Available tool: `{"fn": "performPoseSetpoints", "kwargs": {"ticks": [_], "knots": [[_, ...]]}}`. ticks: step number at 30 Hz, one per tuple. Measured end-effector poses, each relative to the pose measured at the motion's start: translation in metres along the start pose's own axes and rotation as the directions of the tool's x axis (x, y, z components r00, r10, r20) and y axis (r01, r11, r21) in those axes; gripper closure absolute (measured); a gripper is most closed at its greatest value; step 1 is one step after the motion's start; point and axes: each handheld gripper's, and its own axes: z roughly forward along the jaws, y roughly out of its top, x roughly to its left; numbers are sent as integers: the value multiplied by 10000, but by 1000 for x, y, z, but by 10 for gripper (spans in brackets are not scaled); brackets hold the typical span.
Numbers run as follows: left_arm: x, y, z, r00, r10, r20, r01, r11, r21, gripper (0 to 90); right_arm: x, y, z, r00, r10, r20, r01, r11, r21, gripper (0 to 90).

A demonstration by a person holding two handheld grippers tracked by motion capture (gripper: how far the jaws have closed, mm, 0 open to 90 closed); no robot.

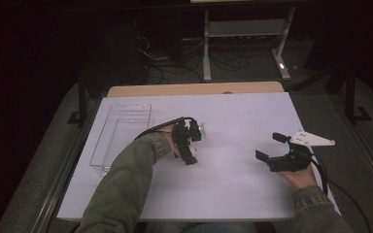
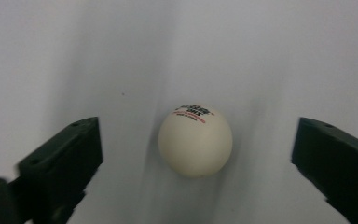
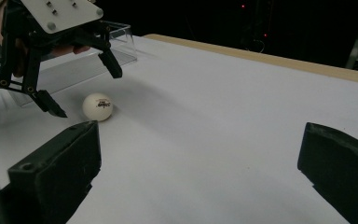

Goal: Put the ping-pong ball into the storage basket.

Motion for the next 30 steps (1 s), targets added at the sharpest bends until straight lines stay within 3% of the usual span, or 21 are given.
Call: {"fn": "performPoseSetpoints", "kwargs": {"ticks": [22, 30], "knots": [[1, -3, 11, 9999, -120, 36, 119, 9996, 274, 275, 1, 0, 1, 10000, -23, -91, 23, 10000, 36, 0], [3, -4, 8, 9996, -275, 10, 275, 9996, 95, 389, 2, 0, 1, 9999, -15, -106, 16, 10000, 56, 0]]}}
